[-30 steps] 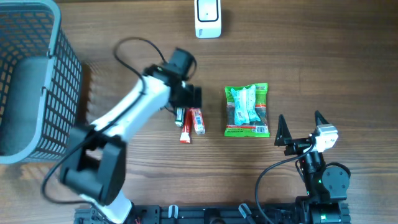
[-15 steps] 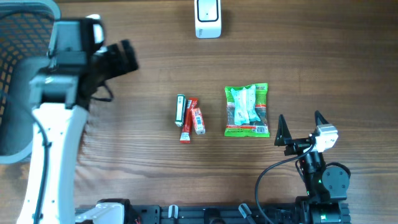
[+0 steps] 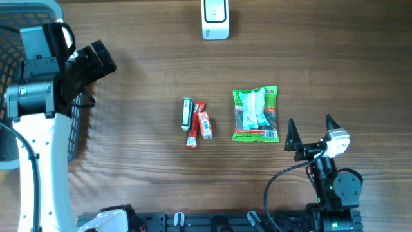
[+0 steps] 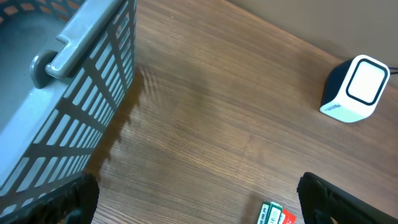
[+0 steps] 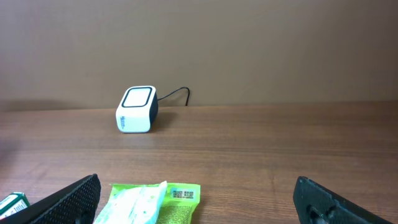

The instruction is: Scan the item barcode

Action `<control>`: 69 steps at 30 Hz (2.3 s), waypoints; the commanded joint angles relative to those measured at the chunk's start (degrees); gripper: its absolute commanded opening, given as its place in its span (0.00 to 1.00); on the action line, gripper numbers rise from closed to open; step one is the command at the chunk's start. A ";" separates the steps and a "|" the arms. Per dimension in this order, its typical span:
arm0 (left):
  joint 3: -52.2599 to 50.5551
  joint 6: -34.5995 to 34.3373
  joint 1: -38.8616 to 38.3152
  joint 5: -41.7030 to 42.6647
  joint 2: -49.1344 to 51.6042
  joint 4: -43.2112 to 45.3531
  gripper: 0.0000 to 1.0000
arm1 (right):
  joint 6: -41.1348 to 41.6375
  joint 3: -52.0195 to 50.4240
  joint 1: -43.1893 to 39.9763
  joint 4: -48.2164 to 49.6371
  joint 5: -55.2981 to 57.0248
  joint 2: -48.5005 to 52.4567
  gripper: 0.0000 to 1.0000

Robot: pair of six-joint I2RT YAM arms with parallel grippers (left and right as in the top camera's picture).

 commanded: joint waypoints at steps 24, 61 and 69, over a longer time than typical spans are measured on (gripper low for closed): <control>0.57 1.18 0.22 -0.35 -0.39 -0.24 1.00 | -0.20 -0.07 -0.17 0.33 -0.07 -0.07 1.00; 0.57 1.18 0.22 -0.35 -0.39 -0.24 1.00 | 8.61 73.59 -0.17 -56.17 -6.58 45.57 1.00; 0.57 1.18 0.22 -0.35 -0.39 -0.24 1.00 | 8.79 79.23 -0.17 -65.94 -19.02 59.36 0.81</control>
